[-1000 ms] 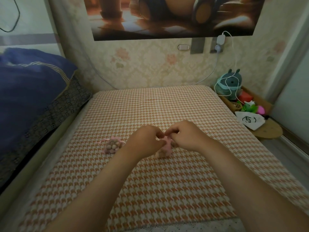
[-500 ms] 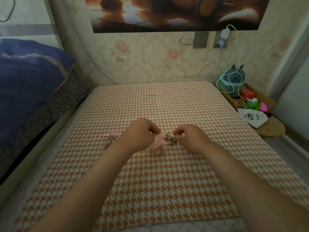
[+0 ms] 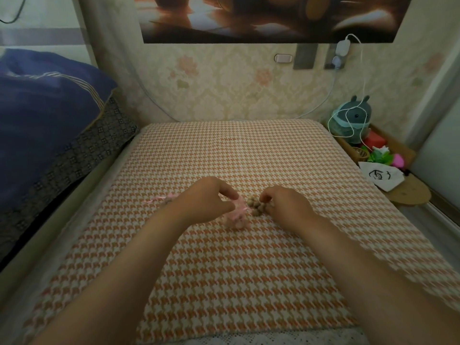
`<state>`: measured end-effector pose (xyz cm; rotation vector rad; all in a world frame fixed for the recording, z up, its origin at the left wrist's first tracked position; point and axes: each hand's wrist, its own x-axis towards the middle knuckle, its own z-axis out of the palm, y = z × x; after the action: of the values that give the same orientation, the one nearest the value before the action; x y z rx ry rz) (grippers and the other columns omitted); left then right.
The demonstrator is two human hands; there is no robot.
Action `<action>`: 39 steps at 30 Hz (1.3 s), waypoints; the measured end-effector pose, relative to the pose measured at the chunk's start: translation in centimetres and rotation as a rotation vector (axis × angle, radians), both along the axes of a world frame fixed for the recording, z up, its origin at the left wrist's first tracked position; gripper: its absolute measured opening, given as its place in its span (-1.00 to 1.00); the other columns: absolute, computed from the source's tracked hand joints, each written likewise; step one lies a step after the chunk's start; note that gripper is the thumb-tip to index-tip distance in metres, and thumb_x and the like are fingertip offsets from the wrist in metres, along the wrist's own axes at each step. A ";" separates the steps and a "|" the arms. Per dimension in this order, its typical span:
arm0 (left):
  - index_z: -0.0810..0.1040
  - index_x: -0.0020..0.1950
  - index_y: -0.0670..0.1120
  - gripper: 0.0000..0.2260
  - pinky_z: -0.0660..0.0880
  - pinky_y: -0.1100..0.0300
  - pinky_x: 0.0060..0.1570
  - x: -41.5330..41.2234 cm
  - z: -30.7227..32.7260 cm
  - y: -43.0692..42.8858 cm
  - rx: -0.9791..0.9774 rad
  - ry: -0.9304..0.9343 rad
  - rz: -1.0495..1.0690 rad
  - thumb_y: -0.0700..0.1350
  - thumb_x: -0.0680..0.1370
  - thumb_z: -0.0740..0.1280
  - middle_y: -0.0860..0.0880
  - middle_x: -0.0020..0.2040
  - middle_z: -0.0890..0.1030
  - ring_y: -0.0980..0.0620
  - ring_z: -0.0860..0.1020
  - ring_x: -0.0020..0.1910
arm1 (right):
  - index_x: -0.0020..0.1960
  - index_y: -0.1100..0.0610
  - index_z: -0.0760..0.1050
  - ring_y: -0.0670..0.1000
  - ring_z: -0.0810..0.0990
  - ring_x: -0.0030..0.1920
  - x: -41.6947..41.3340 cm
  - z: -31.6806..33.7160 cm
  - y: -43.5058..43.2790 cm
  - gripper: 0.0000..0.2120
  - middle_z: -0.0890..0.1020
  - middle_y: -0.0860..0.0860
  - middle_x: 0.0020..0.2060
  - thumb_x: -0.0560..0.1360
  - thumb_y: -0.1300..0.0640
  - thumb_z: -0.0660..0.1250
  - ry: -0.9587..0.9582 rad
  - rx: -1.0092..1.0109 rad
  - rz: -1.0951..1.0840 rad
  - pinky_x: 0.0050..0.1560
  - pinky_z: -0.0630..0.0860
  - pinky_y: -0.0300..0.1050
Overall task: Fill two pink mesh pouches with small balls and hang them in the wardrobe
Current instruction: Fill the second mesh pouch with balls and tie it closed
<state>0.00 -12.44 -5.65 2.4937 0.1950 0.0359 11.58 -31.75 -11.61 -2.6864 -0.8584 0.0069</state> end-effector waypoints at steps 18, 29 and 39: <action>0.65 0.14 0.04 -0.79 0.40 0.37 -0.25 -0.2 -0.5 0.2 -0.089 -0.054 -0.007 -0.15 0.55 0.33 0.19 -0.10 0.63 0.25 0.56 -0.16 | 0.00 -0.09 0.66 -0.28 0.52 -0.39 -4.5 5.6 2.3 -0.89 0.69 -0.22 -0.12 0.49 0.05 0.51 0.109 0.561 0.128 -0.33 0.41 -0.41; 0.68 0.14 -0.01 -0.76 0.46 0.35 -0.15 -0.2 -1.0 0.5 -0.174 -0.076 -0.032 -0.21 0.51 0.38 0.14 -0.07 0.65 0.25 0.59 -0.11 | 0.00 -0.14 0.69 -0.25 0.49 -0.18 -4.9 4.4 3.0 -0.91 0.60 -0.19 -0.05 0.54 -0.09 0.43 -0.039 0.325 0.144 -0.12 0.43 -0.19; 0.71 0.12 -0.02 -0.72 0.60 0.26 -0.19 0.1 -0.5 -0.1 -0.321 -0.029 -0.040 -0.26 0.46 0.44 0.04 -0.16 0.72 0.15 0.65 -0.25 | -0.36 -0.02 0.61 -0.07 0.49 -0.47 -5.0 6.6 2.2 -0.64 0.60 -0.08 -0.48 0.57 -0.11 0.36 0.136 0.146 0.074 -0.41 0.39 -0.11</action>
<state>0.12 -12.59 -6.14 2.1754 0.1276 0.0229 6.56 -29.51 -5.00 -2.4862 -0.8803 0.1370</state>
